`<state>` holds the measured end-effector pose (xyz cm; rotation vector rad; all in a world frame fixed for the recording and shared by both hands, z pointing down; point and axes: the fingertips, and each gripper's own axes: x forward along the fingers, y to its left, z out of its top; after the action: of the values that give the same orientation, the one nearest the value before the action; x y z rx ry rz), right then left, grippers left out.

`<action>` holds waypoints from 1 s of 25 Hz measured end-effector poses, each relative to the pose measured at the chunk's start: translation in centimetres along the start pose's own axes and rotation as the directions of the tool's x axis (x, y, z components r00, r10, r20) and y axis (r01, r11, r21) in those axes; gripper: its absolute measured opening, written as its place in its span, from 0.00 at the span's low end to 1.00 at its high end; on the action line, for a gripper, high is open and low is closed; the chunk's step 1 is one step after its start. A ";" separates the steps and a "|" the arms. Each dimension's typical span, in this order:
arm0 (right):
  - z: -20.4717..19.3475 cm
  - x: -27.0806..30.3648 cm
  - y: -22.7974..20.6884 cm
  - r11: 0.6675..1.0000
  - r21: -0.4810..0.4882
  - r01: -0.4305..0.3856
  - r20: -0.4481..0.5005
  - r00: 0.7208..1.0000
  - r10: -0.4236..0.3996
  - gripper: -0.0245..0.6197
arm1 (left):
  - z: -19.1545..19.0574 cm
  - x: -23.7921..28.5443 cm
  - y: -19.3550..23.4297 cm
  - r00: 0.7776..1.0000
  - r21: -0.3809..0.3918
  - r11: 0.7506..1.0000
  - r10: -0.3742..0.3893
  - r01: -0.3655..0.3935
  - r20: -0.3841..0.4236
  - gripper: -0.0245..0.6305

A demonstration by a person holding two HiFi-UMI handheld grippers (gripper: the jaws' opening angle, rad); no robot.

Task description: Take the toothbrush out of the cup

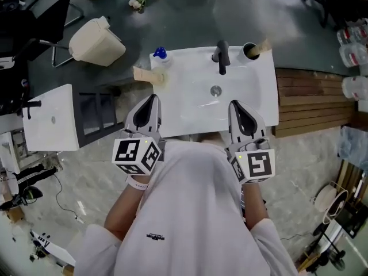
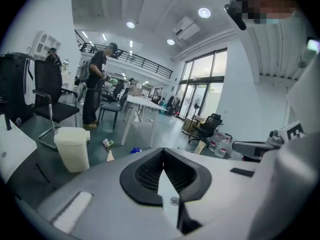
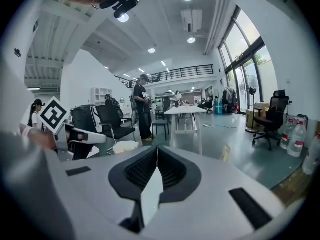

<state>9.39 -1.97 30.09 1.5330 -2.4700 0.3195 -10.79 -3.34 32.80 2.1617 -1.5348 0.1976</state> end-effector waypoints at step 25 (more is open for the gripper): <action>-2.2 8.5 5.2 0.964 -0.050 -0.263 -0.102 0.961 0.257 0.05 | -3.4 4.2 11.0 0.962 -0.099 0.957 0.273 -0.274 -0.027 0.15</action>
<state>1.17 -6.32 34.33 1.1410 -2.5801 0.3447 -18.89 -8.22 40.69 1.8610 -1.7936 0.2191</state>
